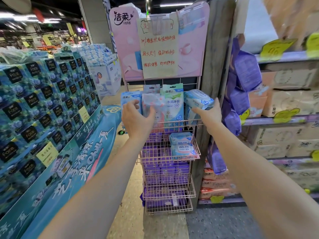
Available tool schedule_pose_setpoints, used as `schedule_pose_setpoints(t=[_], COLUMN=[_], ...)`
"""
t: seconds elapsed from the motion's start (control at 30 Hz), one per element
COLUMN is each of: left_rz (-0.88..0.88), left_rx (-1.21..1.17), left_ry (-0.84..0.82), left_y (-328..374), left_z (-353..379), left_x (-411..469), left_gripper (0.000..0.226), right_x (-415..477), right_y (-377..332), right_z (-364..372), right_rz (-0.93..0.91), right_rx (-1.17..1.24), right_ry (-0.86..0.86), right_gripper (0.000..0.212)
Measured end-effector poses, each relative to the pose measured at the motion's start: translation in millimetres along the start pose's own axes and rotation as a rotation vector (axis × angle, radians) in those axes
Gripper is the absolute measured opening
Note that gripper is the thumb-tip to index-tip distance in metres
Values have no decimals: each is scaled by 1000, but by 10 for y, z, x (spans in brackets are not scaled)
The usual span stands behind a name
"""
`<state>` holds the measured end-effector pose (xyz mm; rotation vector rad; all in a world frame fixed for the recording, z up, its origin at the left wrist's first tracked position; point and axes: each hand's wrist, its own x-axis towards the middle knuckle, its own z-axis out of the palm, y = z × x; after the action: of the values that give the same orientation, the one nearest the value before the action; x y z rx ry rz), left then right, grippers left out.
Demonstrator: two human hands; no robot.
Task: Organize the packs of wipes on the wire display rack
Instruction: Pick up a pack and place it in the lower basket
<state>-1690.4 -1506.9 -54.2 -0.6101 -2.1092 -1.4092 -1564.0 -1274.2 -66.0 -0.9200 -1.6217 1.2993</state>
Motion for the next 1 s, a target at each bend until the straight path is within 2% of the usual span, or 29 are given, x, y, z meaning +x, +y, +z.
schedule_pose_setpoints(t=[0.07,0.1,0.17,0.23,0.37,0.5,0.63,0.77,0.8,0.87,0.93,1.0], left_rz=[203,339,570,628,420,38,-346,-557,-591,-629,-637,-626], left_rx=[-23,-18,29,65,7,-195,-483,-564,-588,-643,-709,-769], left_ry=[70,44,-109,-270,-479,-675,-681,-687,-681,-702,-751,-782], left_y=[42,52,38,12,76,366,660,806,794,744,674,595], left_z=[-3,10,72,153,322,494,664,787,822,852,817,749], left_x=[-104,-175,-353,-531,-736,-822,-844,-838,-850,-883,-905,-893], left_gripper=[36,28,16,11,11,22,49,78,77,61,43,37], right_x=[13,4,-47,-139,-355,-514,-600,-677,-702,-747,-761,-762], right_y=[-2,-10,-18,-2,112,200,257,278,279,263,238,218], right_z=[-33,-45,-67,-90,-208,-386,-609,-811,-839,-873,-885,-870], right_rz=[-23,-41,-72,-112,-179,-149,-128,-179,-207,-249,-242,-224], right_rx=[-26,-30,-13,8,48,125,157,62,25,-51,-44,-13], right_ry=[44,68,98,115,152,104,33,-78,-102,-145,-212,-269], right_gripper=[108,105,101,96,85,79,75,75,76,79,84,91])
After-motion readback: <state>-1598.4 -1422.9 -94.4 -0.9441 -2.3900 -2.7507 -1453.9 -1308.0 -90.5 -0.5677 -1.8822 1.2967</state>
